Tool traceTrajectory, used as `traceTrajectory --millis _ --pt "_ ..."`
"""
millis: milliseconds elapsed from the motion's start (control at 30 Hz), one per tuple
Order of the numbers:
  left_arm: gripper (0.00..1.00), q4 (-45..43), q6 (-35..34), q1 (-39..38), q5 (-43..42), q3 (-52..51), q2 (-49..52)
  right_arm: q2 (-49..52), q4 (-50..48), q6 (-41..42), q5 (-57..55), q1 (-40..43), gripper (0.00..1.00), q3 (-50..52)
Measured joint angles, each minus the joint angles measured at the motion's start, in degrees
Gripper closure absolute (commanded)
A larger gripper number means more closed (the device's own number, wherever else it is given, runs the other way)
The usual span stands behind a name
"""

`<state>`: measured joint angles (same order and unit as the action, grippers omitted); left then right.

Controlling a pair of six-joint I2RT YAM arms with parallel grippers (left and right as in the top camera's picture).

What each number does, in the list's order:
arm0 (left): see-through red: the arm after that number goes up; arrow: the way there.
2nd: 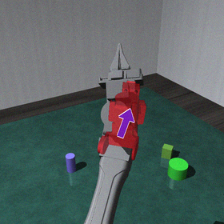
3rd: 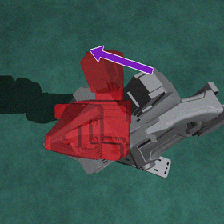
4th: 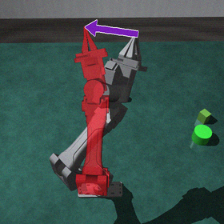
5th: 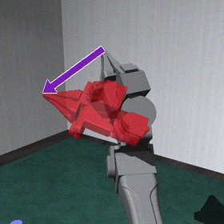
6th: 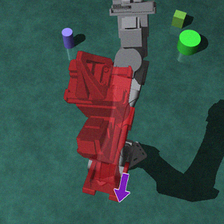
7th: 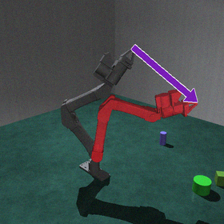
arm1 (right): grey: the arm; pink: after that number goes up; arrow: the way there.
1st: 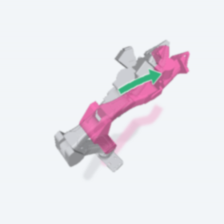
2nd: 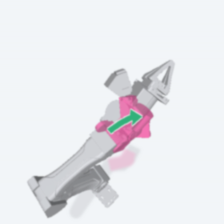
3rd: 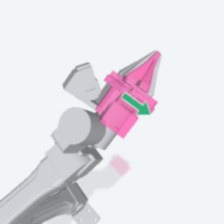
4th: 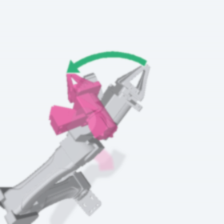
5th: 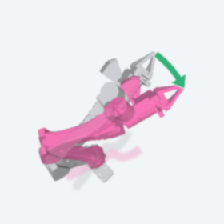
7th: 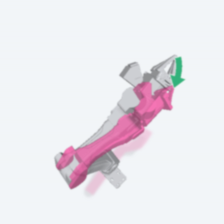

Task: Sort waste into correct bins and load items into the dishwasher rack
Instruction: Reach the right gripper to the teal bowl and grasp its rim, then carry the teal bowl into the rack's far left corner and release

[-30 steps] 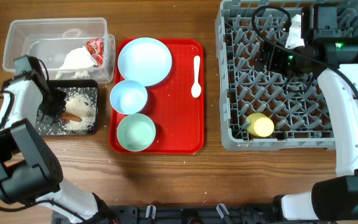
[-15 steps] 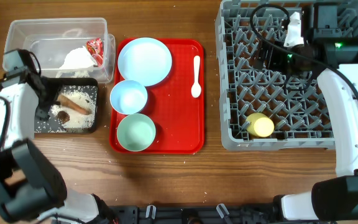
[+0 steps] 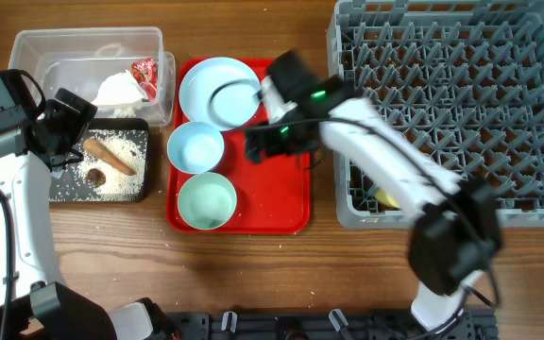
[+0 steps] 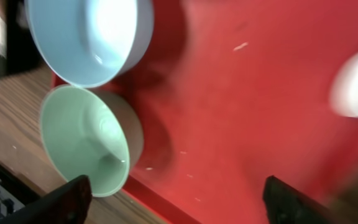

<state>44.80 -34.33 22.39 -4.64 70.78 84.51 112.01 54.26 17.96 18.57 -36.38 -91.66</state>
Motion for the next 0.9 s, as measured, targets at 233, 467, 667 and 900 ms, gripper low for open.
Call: traceTrajectory --millis 233,467,667,900 --pt "0.0 0.2 0.0 0.0 0.0 0.0 0.0 7.8 -3.8 1.6 3.0 -7.9 0.77 0.0" --pt "0.0 -0.6 4.2 0.0 -2.0 0.0 0.0 9.9 -5.5 3.7 3.1 -7.9 0.77 0.0" --pt "0.01 -1.3 14.4 0.0 -13.0 0.0 0.0 10.8 -5.5 3.9 3.1 -7.9 0.8 0.0" --pt "0.0 1.1 20.3 0.0 -20.2 0.0 -13.6 10.8 -5.6 4.8 3.1 -7.9 0.96 0.0"
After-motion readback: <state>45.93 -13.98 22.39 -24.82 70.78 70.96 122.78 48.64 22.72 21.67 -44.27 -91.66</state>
